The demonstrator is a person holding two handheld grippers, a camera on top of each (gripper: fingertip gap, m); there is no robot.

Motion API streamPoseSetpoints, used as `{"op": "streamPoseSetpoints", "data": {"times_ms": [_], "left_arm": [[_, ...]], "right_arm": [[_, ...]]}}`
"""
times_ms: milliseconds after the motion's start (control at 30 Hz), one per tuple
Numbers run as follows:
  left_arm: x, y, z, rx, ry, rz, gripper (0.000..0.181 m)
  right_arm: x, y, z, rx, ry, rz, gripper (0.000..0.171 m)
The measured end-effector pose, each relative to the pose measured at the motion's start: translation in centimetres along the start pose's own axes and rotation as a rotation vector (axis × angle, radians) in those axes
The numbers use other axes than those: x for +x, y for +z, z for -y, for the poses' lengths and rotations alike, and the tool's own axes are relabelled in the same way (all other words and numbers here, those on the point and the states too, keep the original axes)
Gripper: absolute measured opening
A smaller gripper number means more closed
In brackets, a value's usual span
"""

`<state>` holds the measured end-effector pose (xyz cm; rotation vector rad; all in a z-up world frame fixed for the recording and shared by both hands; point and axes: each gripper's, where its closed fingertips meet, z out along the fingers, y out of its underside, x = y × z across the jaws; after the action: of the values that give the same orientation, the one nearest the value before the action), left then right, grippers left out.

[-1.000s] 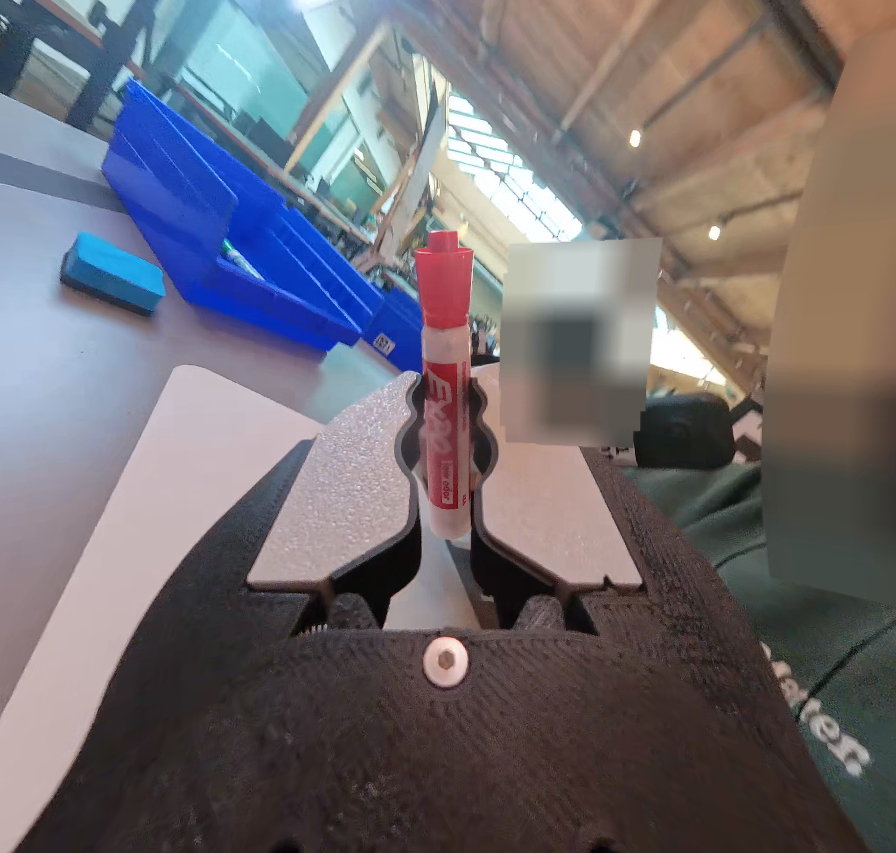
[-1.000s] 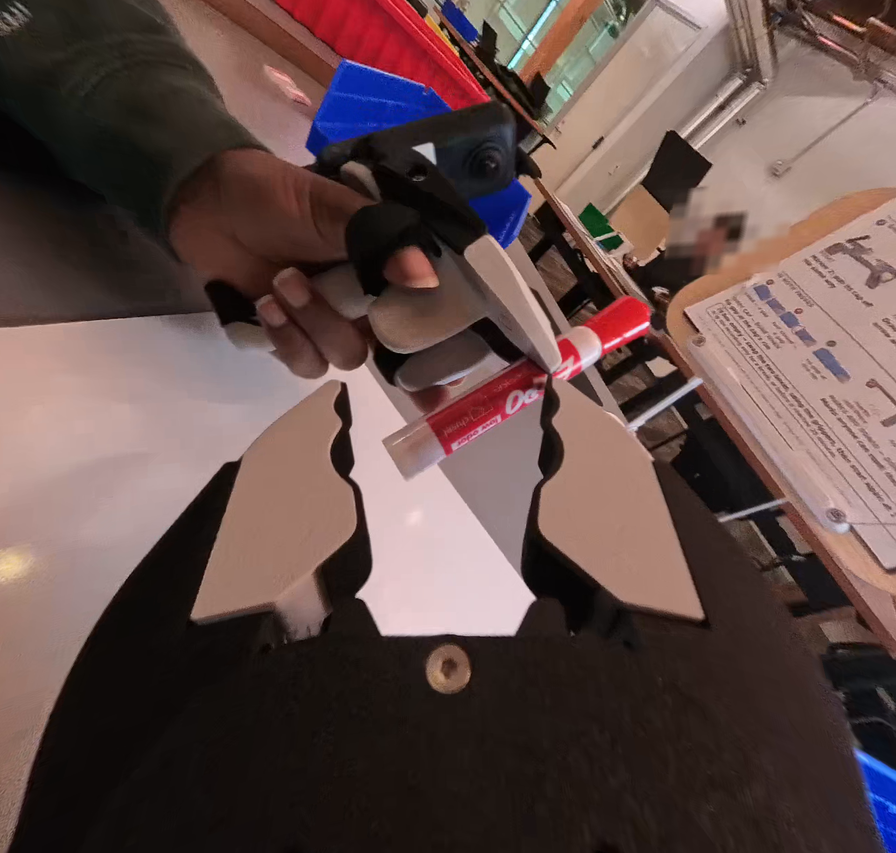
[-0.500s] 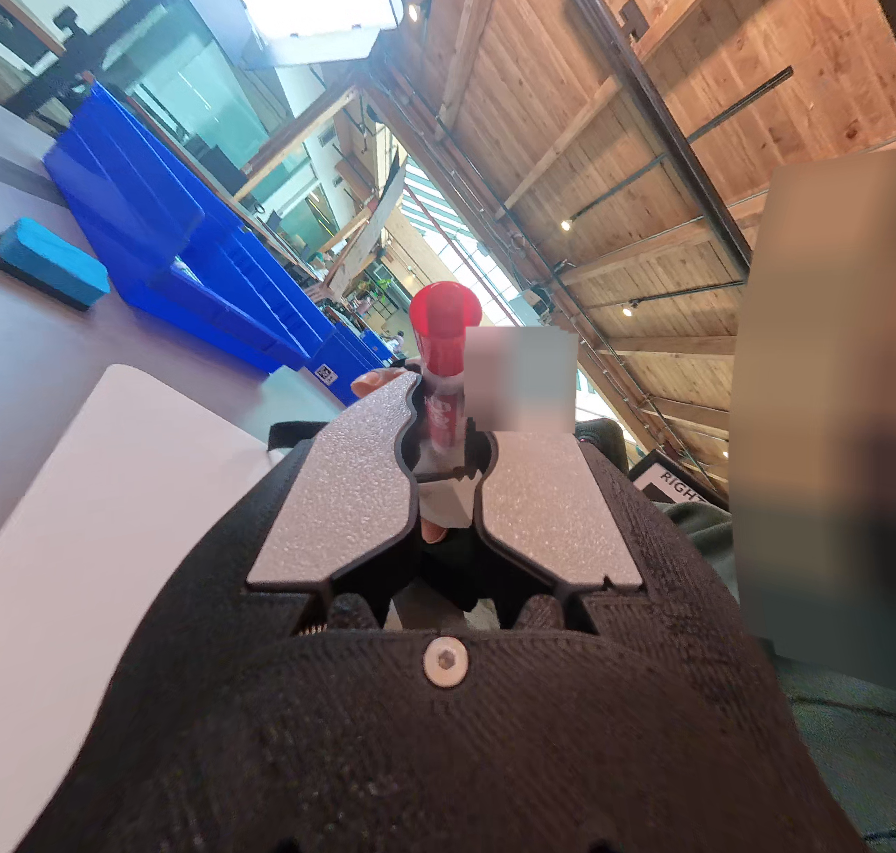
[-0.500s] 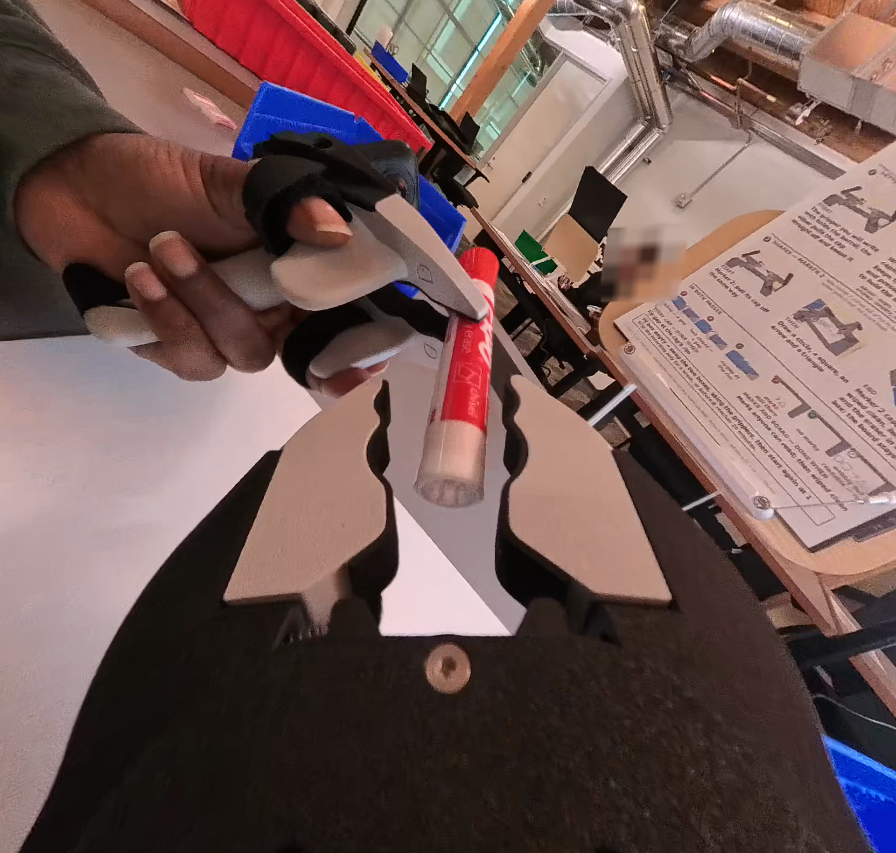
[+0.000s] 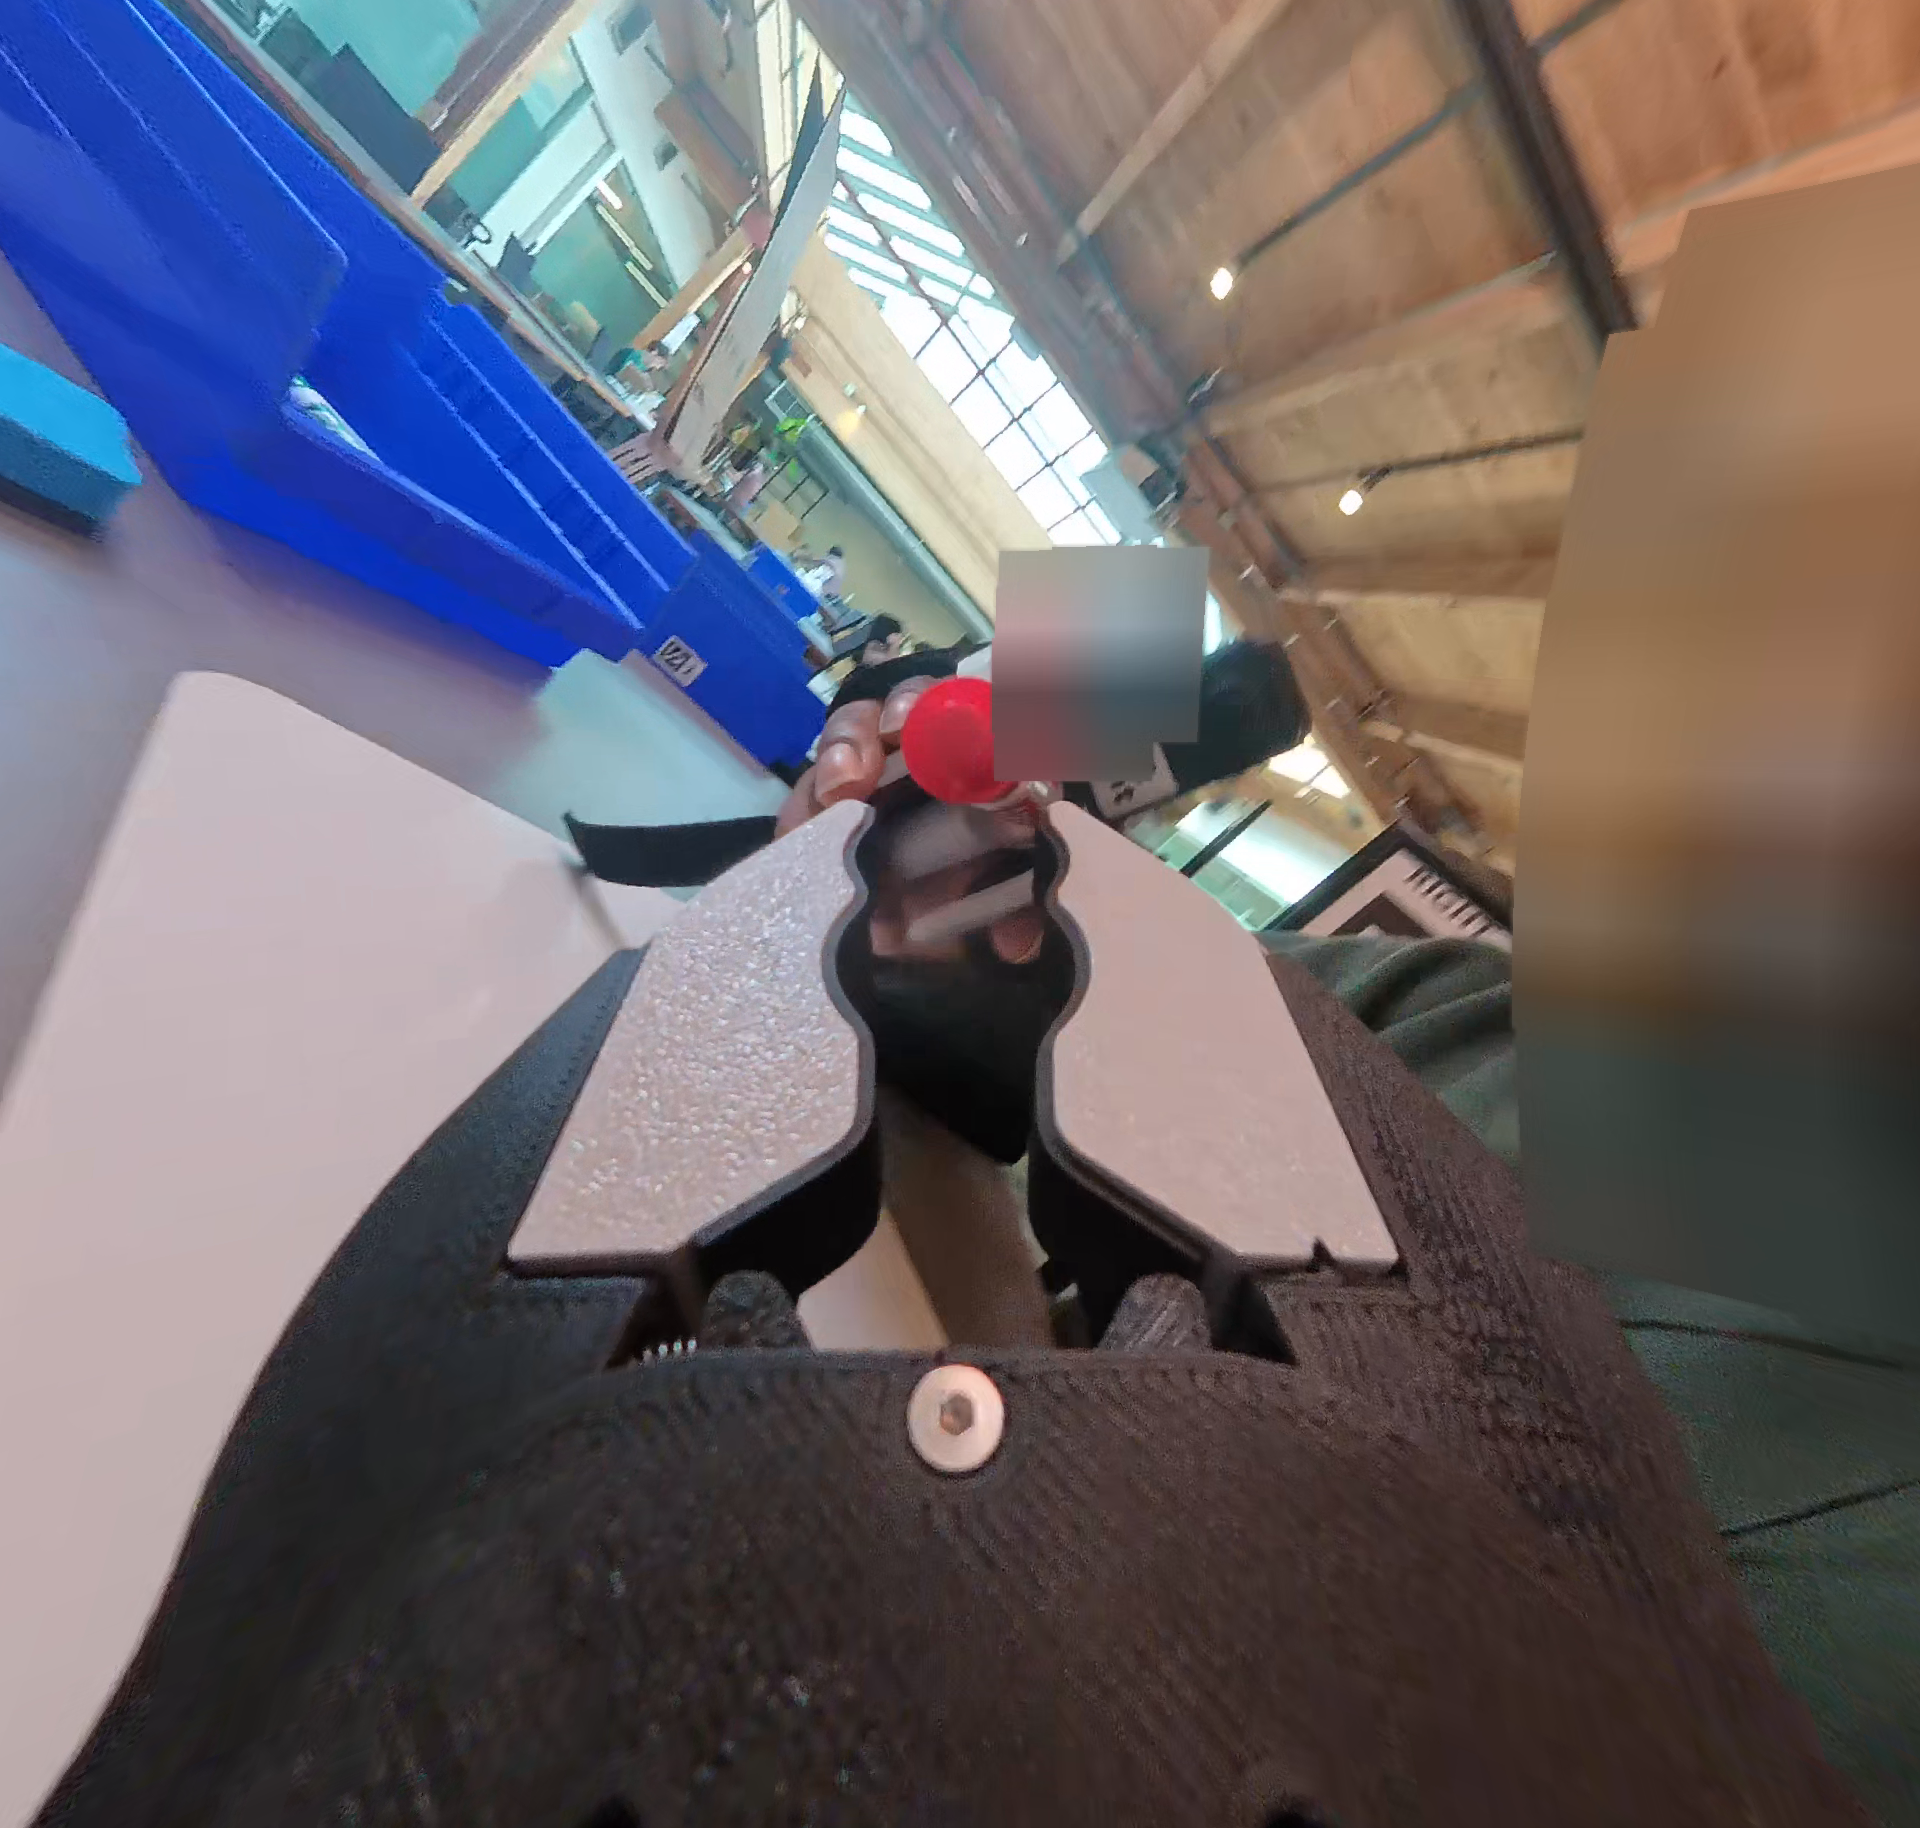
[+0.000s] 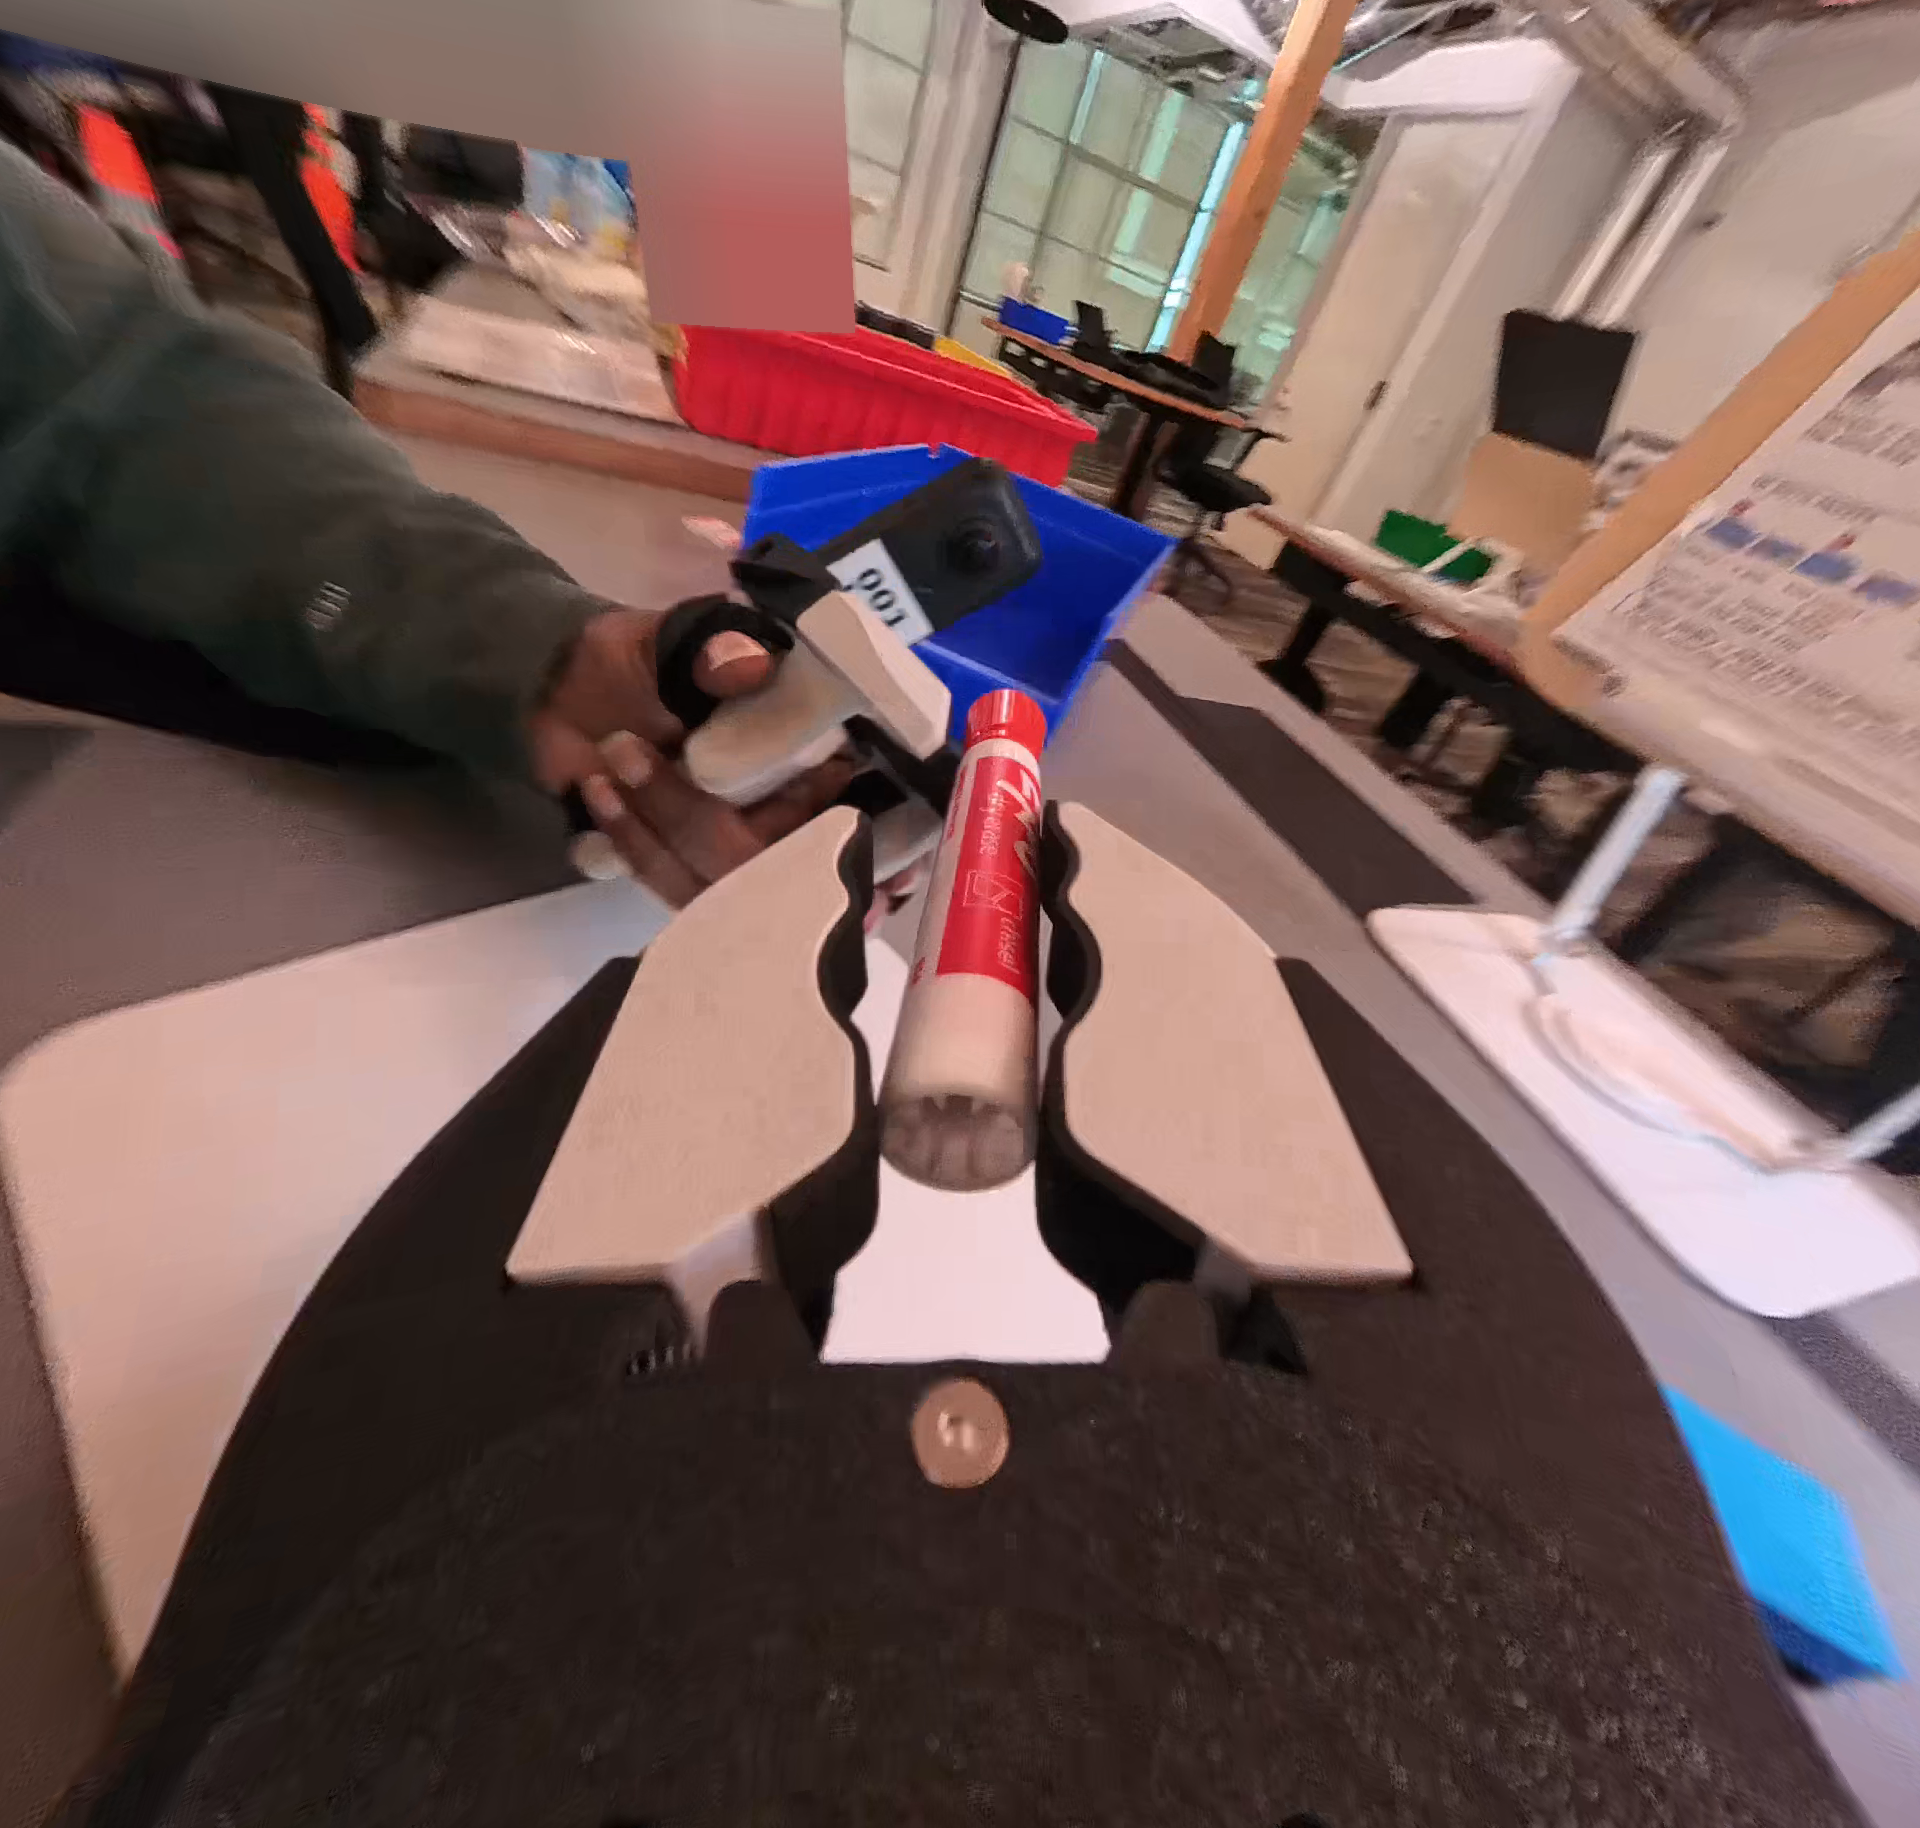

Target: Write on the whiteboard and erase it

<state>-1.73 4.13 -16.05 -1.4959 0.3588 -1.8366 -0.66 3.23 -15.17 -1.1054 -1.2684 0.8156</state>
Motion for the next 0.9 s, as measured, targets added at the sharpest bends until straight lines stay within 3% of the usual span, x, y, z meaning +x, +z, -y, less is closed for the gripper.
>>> {"op": "streamPoseSetpoints", "data": {"times_ms": [100,233,333,900], "left_arm": [[0.2,0.0,0.2,-0.055,0.089,0.020,0.036],[0.5,0.2,-0.4,-0.094,0.124,0.017,0.030],[0.8,0.3,-0.9,-0.125,0.153,0.015,0.020],[1.0,0.2,-1.7,-0.190,0.153,0.002,0.020]], "right_arm": [[-0.3,-0.6,-0.1,0.036,0.161,0.107,0.031],[-0.8,-0.8,-0.1,0.062,0.279,0.206,0.031],[-1.2,-0.8,-0.4,0.052,0.297,0.235,0.031],[-1.6,-1.3,-0.8,0.030,0.319,0.293,0.031]]}}
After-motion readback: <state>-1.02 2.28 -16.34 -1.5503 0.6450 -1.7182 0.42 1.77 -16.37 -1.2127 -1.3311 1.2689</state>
